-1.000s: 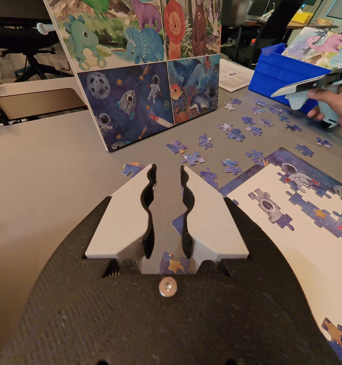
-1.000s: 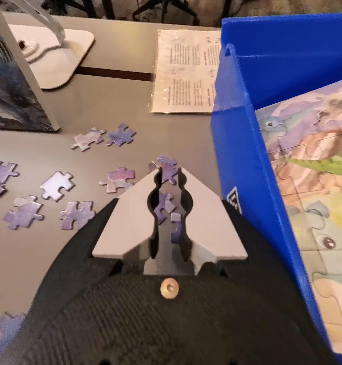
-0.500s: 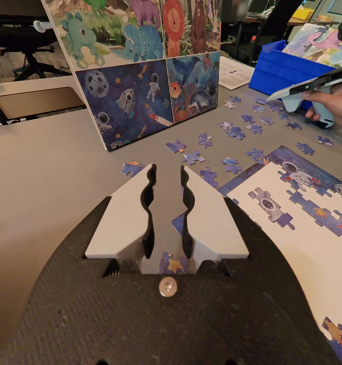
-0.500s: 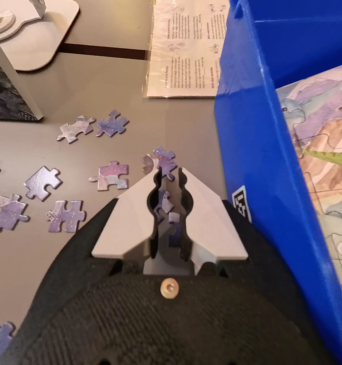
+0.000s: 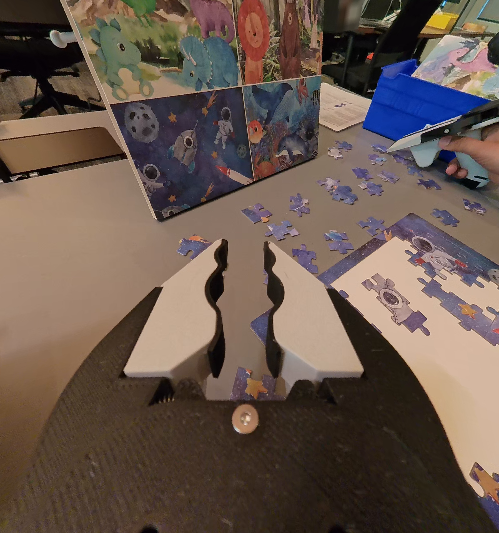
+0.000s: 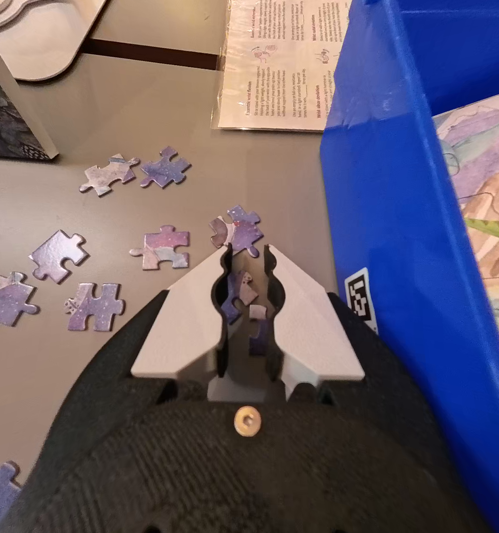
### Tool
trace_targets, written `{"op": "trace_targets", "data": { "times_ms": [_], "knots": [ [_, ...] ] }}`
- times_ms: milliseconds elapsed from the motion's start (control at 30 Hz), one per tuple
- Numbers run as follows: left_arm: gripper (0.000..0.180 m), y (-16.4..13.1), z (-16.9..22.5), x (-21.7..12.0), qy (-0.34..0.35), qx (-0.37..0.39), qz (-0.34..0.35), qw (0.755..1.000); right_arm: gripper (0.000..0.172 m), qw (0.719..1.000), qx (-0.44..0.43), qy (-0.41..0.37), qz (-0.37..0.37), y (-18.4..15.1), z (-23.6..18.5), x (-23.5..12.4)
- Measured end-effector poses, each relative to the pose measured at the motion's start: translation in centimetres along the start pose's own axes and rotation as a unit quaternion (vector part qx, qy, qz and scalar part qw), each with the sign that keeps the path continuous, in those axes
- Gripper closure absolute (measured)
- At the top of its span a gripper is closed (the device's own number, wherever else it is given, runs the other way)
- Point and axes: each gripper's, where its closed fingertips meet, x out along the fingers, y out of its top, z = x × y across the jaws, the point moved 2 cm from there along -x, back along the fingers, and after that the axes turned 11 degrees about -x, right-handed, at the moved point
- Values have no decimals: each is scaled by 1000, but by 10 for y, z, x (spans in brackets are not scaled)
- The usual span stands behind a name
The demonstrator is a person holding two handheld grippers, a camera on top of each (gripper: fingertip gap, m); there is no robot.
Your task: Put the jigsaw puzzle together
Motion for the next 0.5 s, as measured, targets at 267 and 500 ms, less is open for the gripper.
{"op": "trace_targets", "data": {
  "times_ms": [267,500],
  "knots": [
    [157,0,0,0,0,0,-1,1000,157,999,-15,-47,-23,-6,9,-4],
    [156,-1,0,1,1,1,-3,1000,161,997,-39,-61,-11,0,7,-6]
  ]
}}
